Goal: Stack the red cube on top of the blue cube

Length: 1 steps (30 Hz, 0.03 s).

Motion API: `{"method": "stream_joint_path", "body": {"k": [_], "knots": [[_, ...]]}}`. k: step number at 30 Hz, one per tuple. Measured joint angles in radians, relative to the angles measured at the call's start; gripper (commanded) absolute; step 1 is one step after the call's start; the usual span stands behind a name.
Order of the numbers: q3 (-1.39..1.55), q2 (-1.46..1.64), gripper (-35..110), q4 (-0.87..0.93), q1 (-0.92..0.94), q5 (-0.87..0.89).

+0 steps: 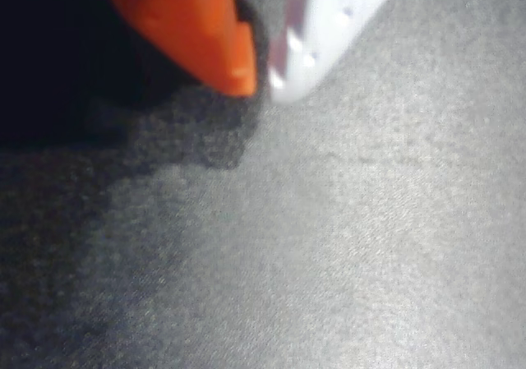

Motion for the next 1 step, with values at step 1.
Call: {"method": "stream_joint_path", "body": {"k": [1], "knots": [[0.000, 0.000, 0, 0.000, 0.000, 0.000]]}}
